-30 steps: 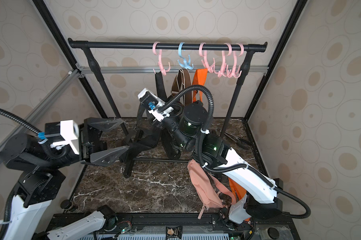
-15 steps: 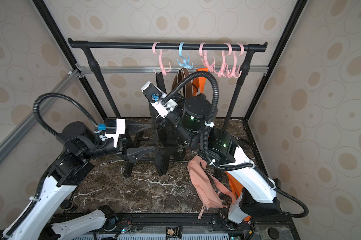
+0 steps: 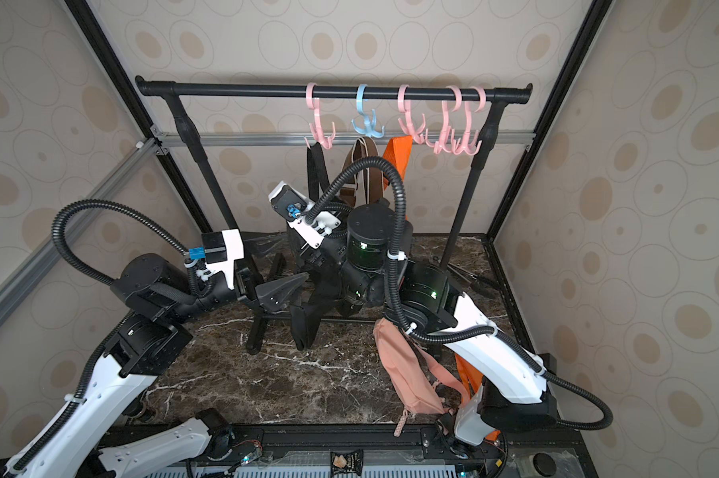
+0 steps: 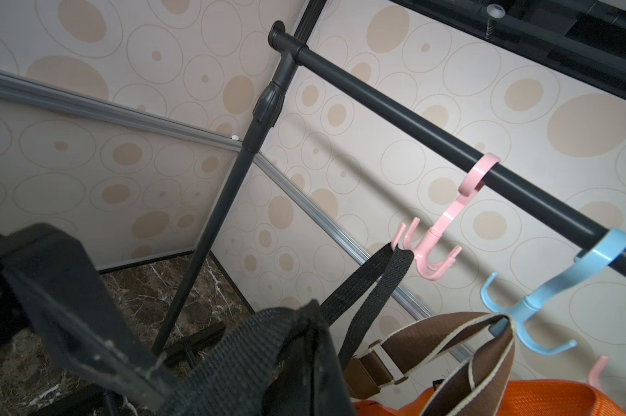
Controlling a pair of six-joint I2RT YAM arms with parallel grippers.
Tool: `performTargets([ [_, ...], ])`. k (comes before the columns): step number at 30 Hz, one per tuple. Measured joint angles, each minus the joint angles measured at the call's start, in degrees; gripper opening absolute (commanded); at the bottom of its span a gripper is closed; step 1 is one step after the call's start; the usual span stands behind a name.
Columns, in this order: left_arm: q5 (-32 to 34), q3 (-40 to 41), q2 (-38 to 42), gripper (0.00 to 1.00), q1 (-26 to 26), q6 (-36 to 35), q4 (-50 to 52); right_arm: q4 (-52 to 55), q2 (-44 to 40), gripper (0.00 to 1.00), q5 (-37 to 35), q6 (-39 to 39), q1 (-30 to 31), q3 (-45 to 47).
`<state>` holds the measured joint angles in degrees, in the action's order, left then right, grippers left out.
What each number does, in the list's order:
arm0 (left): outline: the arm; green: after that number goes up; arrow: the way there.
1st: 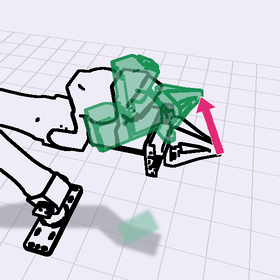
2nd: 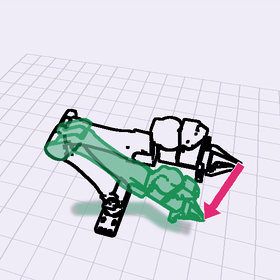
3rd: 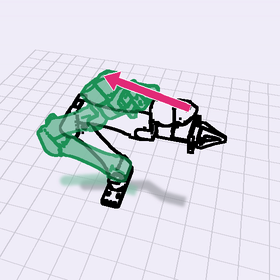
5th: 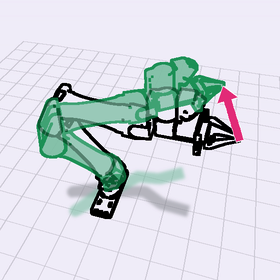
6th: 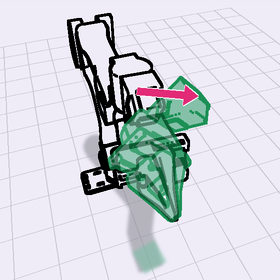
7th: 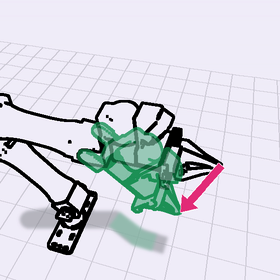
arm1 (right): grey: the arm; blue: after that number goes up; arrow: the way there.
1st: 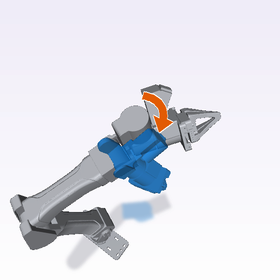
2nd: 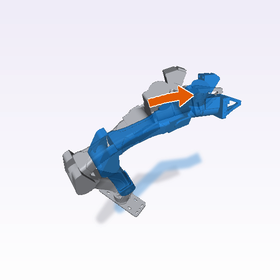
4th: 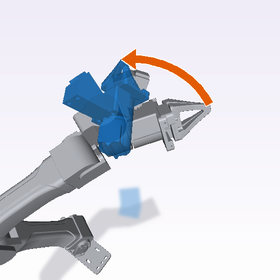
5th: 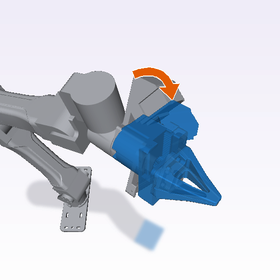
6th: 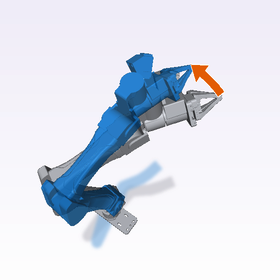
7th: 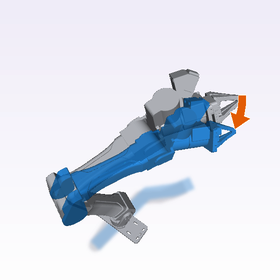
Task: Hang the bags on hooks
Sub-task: Pick up the bag from the corner of the board.
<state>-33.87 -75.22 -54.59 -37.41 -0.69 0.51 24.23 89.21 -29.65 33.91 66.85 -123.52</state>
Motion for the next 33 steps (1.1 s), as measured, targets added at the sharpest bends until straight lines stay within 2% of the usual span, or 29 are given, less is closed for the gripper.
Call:
performTargets([
  [2, -0.6, 0.0, 0.1, 0.58, 0.0, 0.4, -1.1, -0.2, -0.4, 0.0, 0.8, -0.2, 0.0, 1.2],
  [8, -2.9, -2.3, -3.5, 0.31, 0.0, 0.2, -0.7, -0.7, -3.4, 0.0, 3.3, -1.5, 0.0, 3.8],
  [12, -2.6, -3.2, -5.6, 0.0, 0.0, -0.7, 1.1, -1.5, -6.6, 0.0, 4.7, -2.2, 0.0, 5.9],
  [19, -0.5, -4.6, -6.5, 0.0, -0.1, -1.0, 1.8, -2.6, -9.3, 0.0, 6.1, -3.0, 0.0, 8.4],
  [23, 2.3, -4.2, -6.0, 0.0, -0.1, -0.8, 1.7, -4.2, -10.5, 0.05, 5.6, -3.0, 0.0, 11.6],
  [29, 6.8, -2.4, -3.1, 0.0, -0.1, -0.1, 1.5, -6.7, -11.3, 0.0, 3.6, -2.3, -0.1, 15.3],
  [33, 11.5, -2.4, -2.5, 0.0, -0.1, -0.1, 1.9, -8.1, -11.3, 0.0, 1.0, -1.1, -0.1, 16.1],
])
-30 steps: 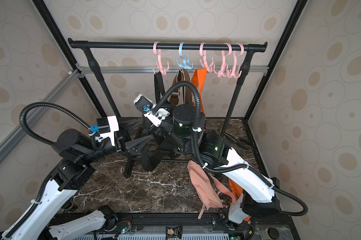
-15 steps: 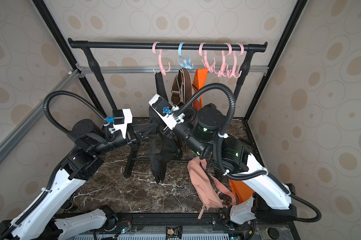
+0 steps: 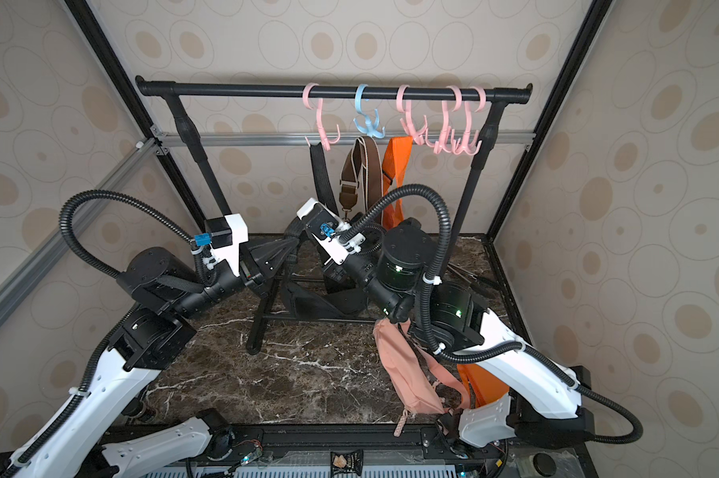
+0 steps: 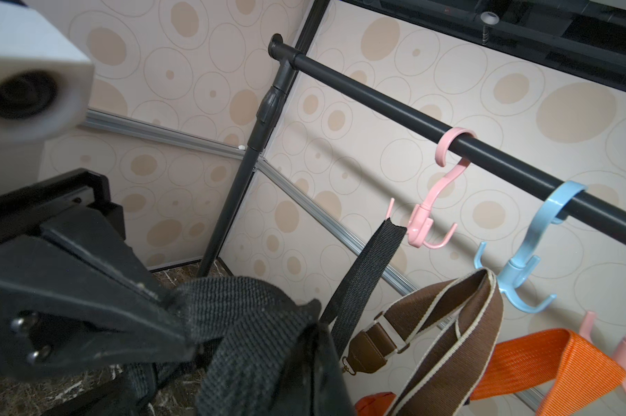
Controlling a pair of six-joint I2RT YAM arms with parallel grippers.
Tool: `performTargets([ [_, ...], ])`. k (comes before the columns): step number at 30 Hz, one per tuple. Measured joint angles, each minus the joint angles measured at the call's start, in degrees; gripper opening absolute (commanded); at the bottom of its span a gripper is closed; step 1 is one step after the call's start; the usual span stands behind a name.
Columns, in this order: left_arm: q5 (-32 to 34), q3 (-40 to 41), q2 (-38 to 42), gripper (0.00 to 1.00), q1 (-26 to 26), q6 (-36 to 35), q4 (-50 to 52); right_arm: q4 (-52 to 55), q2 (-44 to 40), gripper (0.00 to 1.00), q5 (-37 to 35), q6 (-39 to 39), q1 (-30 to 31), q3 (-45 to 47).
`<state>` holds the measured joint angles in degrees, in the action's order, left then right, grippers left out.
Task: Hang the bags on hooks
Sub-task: Pick up the bag from the corner of the board.
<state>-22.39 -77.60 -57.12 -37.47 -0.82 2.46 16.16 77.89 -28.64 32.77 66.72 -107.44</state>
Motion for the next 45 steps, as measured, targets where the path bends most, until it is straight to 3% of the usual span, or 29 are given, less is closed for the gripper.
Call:
performTargets([
  [7, 12.1, -0.2, 0.0, 0.0, 0.2, 0.7, 0.2, 0.2, 0.7, 0.0, -0.7, 1.1, -0.2, 0.1],
  [11, 15.6, -1.5, -0.1, 0.0, 0.3, 1.5, 0.2, 0.1, 0.7, 0.04, 0.6, 1.1, -0.5, 1.5],
  [23, 12.2, -23.0, -10.3, 0.0, 0.4, 0.1, 10.9, -1.7, 0.4, 0.0, 6.8, -2.1, -4.3, 1.3],
  [28, 14.1, -30.9, -14.8, 0.0, 0.6, -2.6, 14.2, -1.9, -2.8, 0.55, 9.2, -2.3, -6.6, 4.7],
  [30, 15.4, -33.9, -15.8, 0.0, 0.8, -3.4, 14.4, -1.3, -4.3, 0.66, 9.9, -2.4, -7.7, 6.1],
  [38, 10.7, -49.1, -23.2, 0.0, 0.8, -4.6, 17.1, -1.6, -5.3, 0.71, 13.5, -4.3, -10.7, 4.8],
  [45, 5.8, -48.8, -25.5, 0.0, 0.8, -5.7, 21.1, -1.9, -1.3, 0.71, 18.0, -6.4, -12.5, -2.0],
])
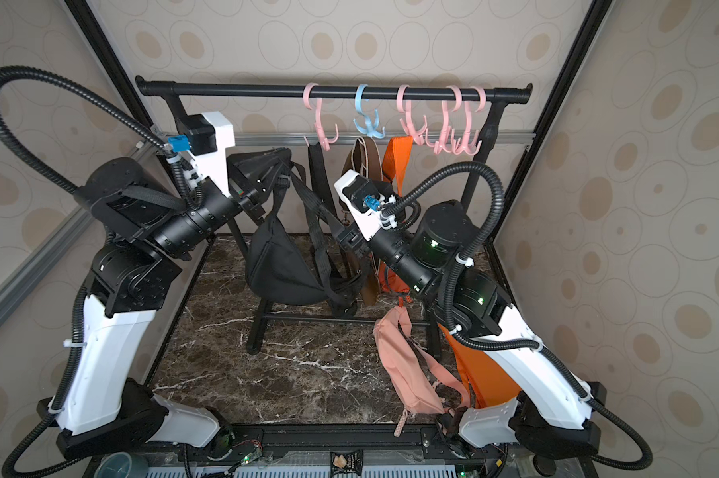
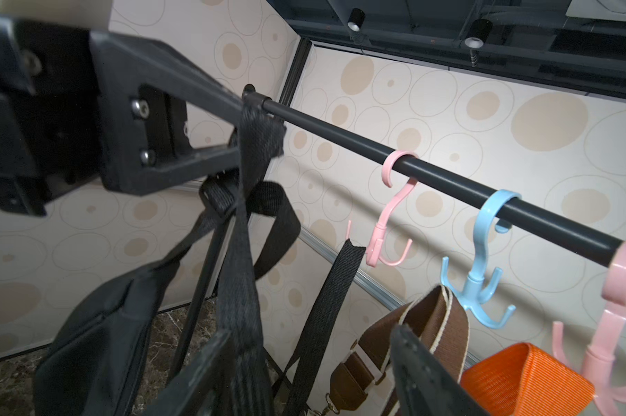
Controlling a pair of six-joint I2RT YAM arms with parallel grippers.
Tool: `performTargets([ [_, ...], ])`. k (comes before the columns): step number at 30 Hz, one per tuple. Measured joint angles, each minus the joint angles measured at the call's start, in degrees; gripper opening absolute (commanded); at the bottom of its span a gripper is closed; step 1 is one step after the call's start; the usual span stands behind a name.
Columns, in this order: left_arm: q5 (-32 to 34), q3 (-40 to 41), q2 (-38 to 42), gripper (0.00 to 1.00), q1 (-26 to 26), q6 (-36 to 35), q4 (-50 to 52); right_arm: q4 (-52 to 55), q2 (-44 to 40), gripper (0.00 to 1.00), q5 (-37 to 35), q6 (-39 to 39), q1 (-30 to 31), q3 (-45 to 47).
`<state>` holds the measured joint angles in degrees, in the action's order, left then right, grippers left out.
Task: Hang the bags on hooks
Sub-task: Pick up the bag from the corner of the board, then hang the bag on the hook.
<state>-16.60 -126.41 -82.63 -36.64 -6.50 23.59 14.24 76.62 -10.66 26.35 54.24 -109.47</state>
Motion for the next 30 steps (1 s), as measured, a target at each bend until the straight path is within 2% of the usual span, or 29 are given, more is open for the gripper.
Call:
performTargets([
  [2, 0.4, 0.4, -0.4, 0.0, 0.0, -0.4, 0.7, 0.7, 1.3, 0.7, 2.7, -1.0, -0.7, -2.4],
  [5, 1.0, 0.4, -1.0, 0.0, 0.0, -0.7, 1.0, 1.9, 2.3, 0.64, 6.6, -2.4, -0.9, -4.2],
  [11, 2.5, -1.9, -3.6, 0.0, 0.0, -0.8, 1.1, 4.3, 3.1, 0.55, 13.6, -4.5, -1.2, -4.3],
  [16, 2.3, -2.6, -4.6, 0.0, 0.0, -0.8, 1.3, 6.4, 6.8, 0.51, 13.6, -4.2, -1.9, -7.9],
  [21, 1.9, -2.6, -4.3, 0.0, 0.0, -0.8, 1.4, 8.5, 12.9, 0.45, 12.1, -4.4, -6.0, -13.1],
  [26, 1.9, -2.6, -3.8, 0.0, 0.0, -0.8, 1.4, 8.8, 15.0, 0.47, 10.2, -4.9, -9.6, -12.6],
  [30, 2.1, -2.4, -3.3, 0.0, 0.0, -0.9, 1.3, 7.8, 13.6, 0.53, 11.1, -4.4, -9.6, -10.1],
])
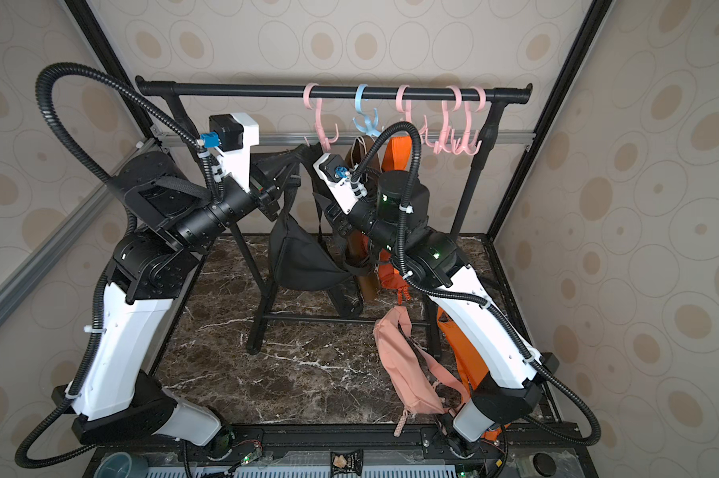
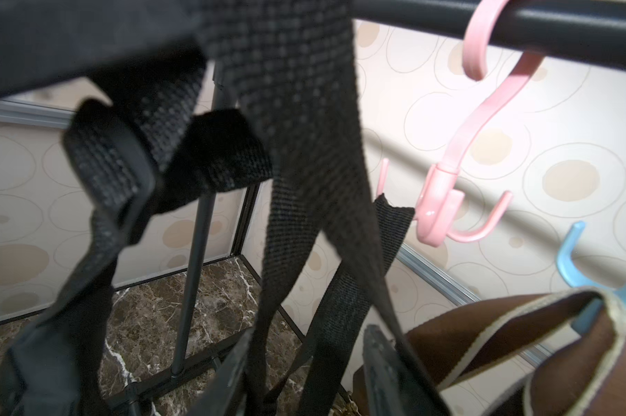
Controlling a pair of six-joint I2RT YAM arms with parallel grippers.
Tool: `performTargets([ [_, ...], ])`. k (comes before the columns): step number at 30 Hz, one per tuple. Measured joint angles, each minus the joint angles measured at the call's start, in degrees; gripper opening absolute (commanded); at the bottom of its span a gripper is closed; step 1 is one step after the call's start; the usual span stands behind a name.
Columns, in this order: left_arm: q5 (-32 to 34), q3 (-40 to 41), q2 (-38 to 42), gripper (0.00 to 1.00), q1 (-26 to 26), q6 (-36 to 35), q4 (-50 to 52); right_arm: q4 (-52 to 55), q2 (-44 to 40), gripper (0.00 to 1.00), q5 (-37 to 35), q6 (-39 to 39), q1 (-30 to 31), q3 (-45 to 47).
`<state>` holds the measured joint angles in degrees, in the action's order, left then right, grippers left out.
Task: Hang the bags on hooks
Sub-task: Hang the bag on the hook.
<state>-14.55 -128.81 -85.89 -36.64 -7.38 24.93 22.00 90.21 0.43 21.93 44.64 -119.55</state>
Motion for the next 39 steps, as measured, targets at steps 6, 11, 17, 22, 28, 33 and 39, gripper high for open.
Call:
performTargets([
  [6, 1.7, 0.2, -0.1, 0.0, 0.0, -0.6, 0.0, -1.2, -7.5, 0.58, 9.2, -0.1, 0.0, 8.0],
  [11, 3.0, -0.2, -0.9, 0.0, 0.0, -0.6, 0.0, -0.7, -12.5, 0.58, 18.3, -0.5, 0.0, 9.8],
  [17, 2.6, -0.9, -2.2, 0.0, 0.0, -0.3, 0.5, -0.4, -13.2, 0.57, 23.1, -0.7, 0.0, 9.6],
  [22, 1.7, -1.3, -2.5, 0.0, 0.0, 0.1, 0.6, -0.2, -6.4, 0.55, 18.4, -0.4, 0.0, 1.9],
  [28, 0.9, -1.8, -2.7, 0.0, 0.0, 0.1, 0.5, 0.8, 3.2, 0.48, 10.6, 0.9, 0.0, -7.5],
  [33, 0.9, -1.8, -3.0, 0.0, -0.1, 0.1, 0.7, 1.1, 5.3, 0.23, 6.3, 2.3, -0.4, -8.7],
  [39, 1.4, -1.8, -3.0, 0.0, -0.1, -0.2, 0.9, 0.7, 4.7, 0.25, 6.2, 2.4, -2.8, -9.2],
])
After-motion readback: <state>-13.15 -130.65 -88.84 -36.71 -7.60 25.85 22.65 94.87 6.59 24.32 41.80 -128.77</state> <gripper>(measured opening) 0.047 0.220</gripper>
